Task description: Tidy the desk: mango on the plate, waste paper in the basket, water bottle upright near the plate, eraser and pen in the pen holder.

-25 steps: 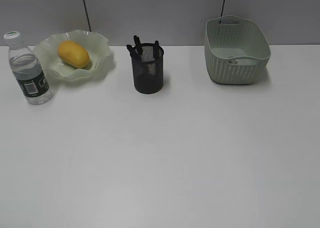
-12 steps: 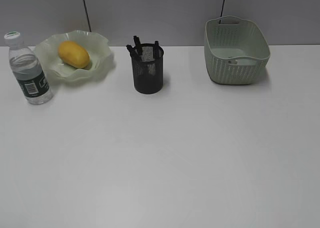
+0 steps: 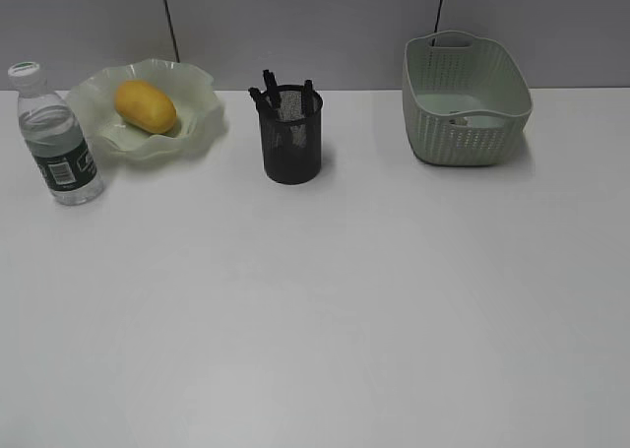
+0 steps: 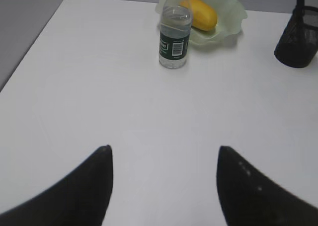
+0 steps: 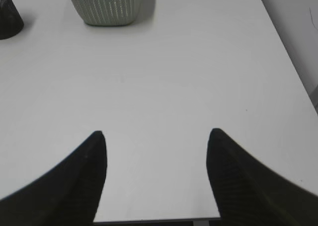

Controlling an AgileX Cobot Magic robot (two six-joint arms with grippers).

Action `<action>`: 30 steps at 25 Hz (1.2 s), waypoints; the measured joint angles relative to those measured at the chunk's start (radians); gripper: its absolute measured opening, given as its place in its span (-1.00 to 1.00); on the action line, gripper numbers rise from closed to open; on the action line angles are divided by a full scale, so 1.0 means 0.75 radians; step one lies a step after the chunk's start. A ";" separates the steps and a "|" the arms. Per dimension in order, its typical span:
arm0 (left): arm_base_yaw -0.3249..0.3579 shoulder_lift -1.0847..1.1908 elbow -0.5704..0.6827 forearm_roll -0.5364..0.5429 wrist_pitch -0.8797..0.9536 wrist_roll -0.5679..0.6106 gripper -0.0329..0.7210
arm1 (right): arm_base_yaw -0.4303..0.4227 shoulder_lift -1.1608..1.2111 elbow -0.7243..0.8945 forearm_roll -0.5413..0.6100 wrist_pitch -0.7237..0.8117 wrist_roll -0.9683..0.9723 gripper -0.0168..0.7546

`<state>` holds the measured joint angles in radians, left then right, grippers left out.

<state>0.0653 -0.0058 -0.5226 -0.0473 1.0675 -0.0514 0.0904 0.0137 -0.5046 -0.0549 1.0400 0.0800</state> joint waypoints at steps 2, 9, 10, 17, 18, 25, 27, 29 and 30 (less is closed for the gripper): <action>0.008 -0.002 0.000 0.000 0.000 0.000 0.41 | -0.005 -0.024 0.000 0.000 0.001 0.000 0.34; -0.003 -0.002 0.000 0.000 0.000 0.000 0.41 | -0.006 -0.029 0.000 -0.001 0.001 0.000 0.34; -0.018 -0.002 0.000 0.000 0.000 0.000 0.41 | -0.006 -0.029 0.000 -0.001 0.001 0.000 0.34; -0.061 -0.002 0.000 0.000 0.000 0.000 0.41 | -0.006 -0.030 0.000 -0.001 0.001 0.000 0.34; -0.061 -0.002 0.000 0.000 0.000 0.000 0.41 | -0.006 -0.030 0.000 -0.001 0.001 0.000 0.34; -0.061 -0.002 0.000 0.000 0.000 0.000 0.41 | -0.006 -0.030 0.000 -0.001 0.001 0.000 0.34; -0.061 -0.002 0.000 0.000 0.000 0.000 0.41 | -0.006 -0.030 0.000 -0.001 0.001 0.000 0.34; -0.061 -0.002 0.000 0.000 0.000 0.000 0.41 | -0.006 -0.030 0.000 -0.001 0.001 0.000 0.34; -0.061 -0.002 0.000 0.000 0.000 0.000 0.41 | -0.006 -0.030 0.000 -0.001 0.001 0.000 0.34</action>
<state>0.0194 -0.0075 -0.5226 -0.0473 1.0675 -0.0514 0.0858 -0.0091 -0.5046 -0.0559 1.0408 0.0800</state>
